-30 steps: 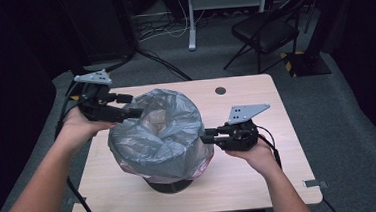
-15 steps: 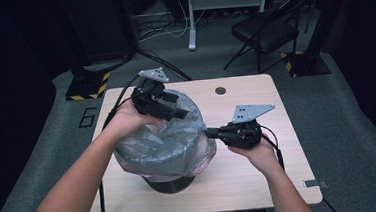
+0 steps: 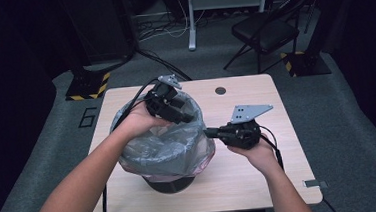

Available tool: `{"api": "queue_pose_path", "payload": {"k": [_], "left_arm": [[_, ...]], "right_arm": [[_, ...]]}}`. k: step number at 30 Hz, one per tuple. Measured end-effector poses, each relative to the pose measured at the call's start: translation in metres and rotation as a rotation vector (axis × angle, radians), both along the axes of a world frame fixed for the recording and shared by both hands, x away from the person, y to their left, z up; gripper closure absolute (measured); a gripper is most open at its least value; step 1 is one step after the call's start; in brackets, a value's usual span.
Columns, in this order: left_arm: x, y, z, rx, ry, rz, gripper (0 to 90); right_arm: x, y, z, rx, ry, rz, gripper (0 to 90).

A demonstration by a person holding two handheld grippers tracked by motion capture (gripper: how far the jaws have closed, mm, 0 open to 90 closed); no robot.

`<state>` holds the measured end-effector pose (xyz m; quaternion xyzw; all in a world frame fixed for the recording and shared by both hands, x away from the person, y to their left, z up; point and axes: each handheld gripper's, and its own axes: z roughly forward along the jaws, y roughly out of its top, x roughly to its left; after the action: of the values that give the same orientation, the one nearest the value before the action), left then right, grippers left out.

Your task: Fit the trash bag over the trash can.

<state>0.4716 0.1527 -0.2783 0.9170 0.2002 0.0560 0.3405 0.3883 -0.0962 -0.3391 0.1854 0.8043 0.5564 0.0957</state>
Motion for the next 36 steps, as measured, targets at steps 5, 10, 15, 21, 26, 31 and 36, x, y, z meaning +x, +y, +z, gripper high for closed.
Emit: {"api": "queue_pose_path", "payload": {"k": [5,10,15,21,26,31,36], "left_arm": [[0.004,-0.001,-0.010,0.024,0.031,0.007,31.6],[0.008,-0.002,-0.020,0.046,0.076,0.008,32.0],[0.012,-0.002,-0.026,0.049,0.104,0.012,35.4],[0.014,-0.002,-0.035,0.074,0.125,0.025,37.2],[0.017,-0.003,-0.042,0.147,0.141,0.047,37.5],[0.015,0.000,-0.036,0.201,0.131,0.038,37.4],[0.002,0.007,-0.006,0.085,0.098,-0.004,35.5]], "right_arm": [[0.002,0.001,-0.004,-0.017,0.016,0.015,89.8],[0.007,0.002,-0.011,-0.031,0.053,0.042,89.9],[0.010,0.002,-0.017,-0.047,0.082,0.063,89.9],[0.013,0.000,-0.021,-0.063,0.091,0.051,90.0],[0.012,0.000,-0.020,-0.082,0.084,0.044,90.0],[0.011,-0.001,-0.019,-0.091,0.077,0.034,89.8],[0.012,-0.003,-0.018,-0.079,0.080,0.034,89.4]]}}
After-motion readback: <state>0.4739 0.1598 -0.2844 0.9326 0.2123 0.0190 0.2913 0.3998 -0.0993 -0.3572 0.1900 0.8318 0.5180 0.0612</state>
